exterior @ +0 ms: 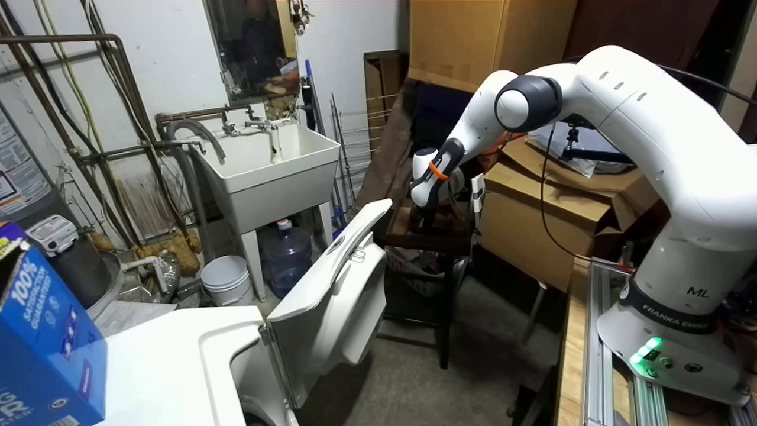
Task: Get the pink object from the wooden tray and put it on the washing machine
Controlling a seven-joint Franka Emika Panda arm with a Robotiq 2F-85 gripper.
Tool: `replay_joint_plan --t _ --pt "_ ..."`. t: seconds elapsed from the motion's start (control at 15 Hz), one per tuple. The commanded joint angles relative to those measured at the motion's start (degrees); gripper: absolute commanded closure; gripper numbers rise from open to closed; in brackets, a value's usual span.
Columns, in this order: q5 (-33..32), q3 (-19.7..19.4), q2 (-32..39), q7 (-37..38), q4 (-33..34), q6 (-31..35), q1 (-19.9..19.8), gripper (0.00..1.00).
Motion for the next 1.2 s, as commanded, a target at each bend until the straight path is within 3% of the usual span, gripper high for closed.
replay_joint_plan --t 0.0,0.2,0.47,0.53,0.6,0.67,0.73,0.93,1.13 --pt "-1.17 0.20 1.84 -0.53 1.03 2.11 0.41 0.55" --pt "-1.75 -0.49 2.09 -0.26 0.98 3.55 1.14 0.34" --pt "-1.78 -0.31 2.06 -0.31 1.02 3.60 1.76 0.21" --pt "-1.79 -0.36 2.31 -0.31 1.04 3.32 1.86 0.52" --pt "-1.72 -0.19 2.94 -0.32 1.55 3.13 1.95 0.60" --pt "-1.79 -0.34 2.94 -0.24 1.53 3.02 1.94 0.76" --pt "-1.73 -0.36 3.06 -0.06 1.64 2.77 1.93 0.78" --pt "-1.45 -0.50 3.50 0.31 1.89 2.17 1.78 0.98" --pt "-1.26 -0.62 3.89 0.63 2.06 1.29 1.72 1.00"
